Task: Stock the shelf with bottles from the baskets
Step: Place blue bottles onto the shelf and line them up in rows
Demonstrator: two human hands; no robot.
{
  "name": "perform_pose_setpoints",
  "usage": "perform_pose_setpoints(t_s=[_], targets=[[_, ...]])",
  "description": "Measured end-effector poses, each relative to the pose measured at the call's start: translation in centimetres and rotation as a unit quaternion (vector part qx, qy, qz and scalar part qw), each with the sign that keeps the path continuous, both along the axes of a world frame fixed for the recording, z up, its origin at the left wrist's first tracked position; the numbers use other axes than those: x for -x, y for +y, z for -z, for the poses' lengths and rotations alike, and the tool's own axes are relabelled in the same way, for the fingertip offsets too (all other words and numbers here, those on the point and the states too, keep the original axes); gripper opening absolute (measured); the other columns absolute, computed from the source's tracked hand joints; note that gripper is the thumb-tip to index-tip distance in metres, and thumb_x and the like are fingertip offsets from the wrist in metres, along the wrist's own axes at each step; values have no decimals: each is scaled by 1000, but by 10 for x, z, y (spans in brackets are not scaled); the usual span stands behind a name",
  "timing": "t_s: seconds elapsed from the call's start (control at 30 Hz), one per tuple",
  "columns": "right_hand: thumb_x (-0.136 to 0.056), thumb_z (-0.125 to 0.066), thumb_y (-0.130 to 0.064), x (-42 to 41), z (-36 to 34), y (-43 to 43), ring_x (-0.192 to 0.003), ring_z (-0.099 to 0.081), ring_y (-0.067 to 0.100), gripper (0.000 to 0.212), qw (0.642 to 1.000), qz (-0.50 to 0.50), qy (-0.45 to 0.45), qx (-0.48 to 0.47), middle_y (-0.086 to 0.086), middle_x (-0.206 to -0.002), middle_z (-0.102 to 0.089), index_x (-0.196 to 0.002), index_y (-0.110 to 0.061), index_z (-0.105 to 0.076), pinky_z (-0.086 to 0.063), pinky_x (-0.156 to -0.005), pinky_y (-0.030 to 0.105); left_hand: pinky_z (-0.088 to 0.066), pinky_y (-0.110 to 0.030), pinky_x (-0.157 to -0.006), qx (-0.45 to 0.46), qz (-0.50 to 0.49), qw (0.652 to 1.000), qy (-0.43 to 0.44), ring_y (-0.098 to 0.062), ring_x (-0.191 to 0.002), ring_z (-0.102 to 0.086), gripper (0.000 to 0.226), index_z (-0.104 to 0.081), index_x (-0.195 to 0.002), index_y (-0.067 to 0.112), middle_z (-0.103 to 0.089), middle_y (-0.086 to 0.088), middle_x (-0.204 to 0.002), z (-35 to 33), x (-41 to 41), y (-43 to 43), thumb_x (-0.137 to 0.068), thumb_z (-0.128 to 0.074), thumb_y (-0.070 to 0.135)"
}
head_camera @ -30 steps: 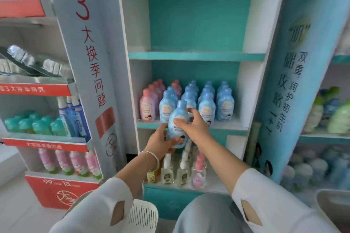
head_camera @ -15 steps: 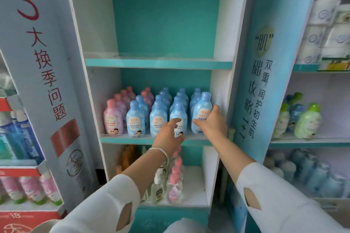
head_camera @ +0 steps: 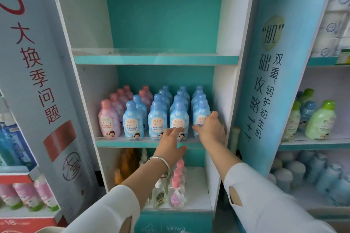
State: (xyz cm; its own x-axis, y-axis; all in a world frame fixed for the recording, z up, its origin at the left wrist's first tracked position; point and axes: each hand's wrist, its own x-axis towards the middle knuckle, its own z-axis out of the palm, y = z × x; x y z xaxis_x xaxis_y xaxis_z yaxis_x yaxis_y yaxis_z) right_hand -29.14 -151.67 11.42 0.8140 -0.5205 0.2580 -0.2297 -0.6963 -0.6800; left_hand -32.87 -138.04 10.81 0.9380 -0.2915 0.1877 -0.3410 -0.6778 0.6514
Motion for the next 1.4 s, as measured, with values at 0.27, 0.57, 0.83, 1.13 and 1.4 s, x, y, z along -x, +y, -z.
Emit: perform_pose_setpoints(t_s=[0.27, 0.57, 0.83, 1.13, 1.4], targets=[[-78, -74, -33, -5, 2, -1, -105, -58, 36, 60, 1000, -2, -3, -5, 10, -121, -55, -120, -11, -36, -45, -73, 37, -36, -13, -88, 1, 3, 1000, 10, -18, -106, -49, 48, -41, -136, 20, -35, -4, -139, 8, 0, 7, -90, -55, 12], [-86, -64, -35, 32, -2, 17, -113, -51, 36, 54, 997, 11, -58, 56, 13, -126, -46, -128, -10, -41, -44, -89, 42, -33, -24, -105, -21, -14, 999, 23, -22, -124, -45, 39, -49, -130, 15, -40, -5, -138, 11, 28, 35, -91, -55, 18], [-92, -56, -29, 78, 37, 99, -107, -53, 29, 32, 976, -202, -45, 62, 9, -120, -52, -118, -12, -48, -46, -84, 37, -41, -27, -97, -55, -83, 994, 50, -24, -111, -56, 34, -57, -124, 16, -56, -7, -126, 34, 67, 105, -90, -56, 16], [-92, -57, -30, 86, 111, 204, -102, -57, 20, 38, 889, -425, 134, 102, 3, -121, -54, -128, -20, -46, -52, -85, 36, -46, -28, -89, -93, -188, 970, 125, -25, -105, -61, 30, -58, -120, 15, -64, -6, -116, 105, 93, 220, -92, -49, 13], [-91, -59, -31, 69, 172, 253, -111, -56, 23, 42, 759, -534, 329, 175, 5, -126, -57, -130, -19, -49, -47, -89, 34, -49, -37, -91, -147, -233, 944, 182, -28, -102, -61, 27, -59, -116, 17, -65, -8, -111, 182, 88, 272, -92, -47, 18]])
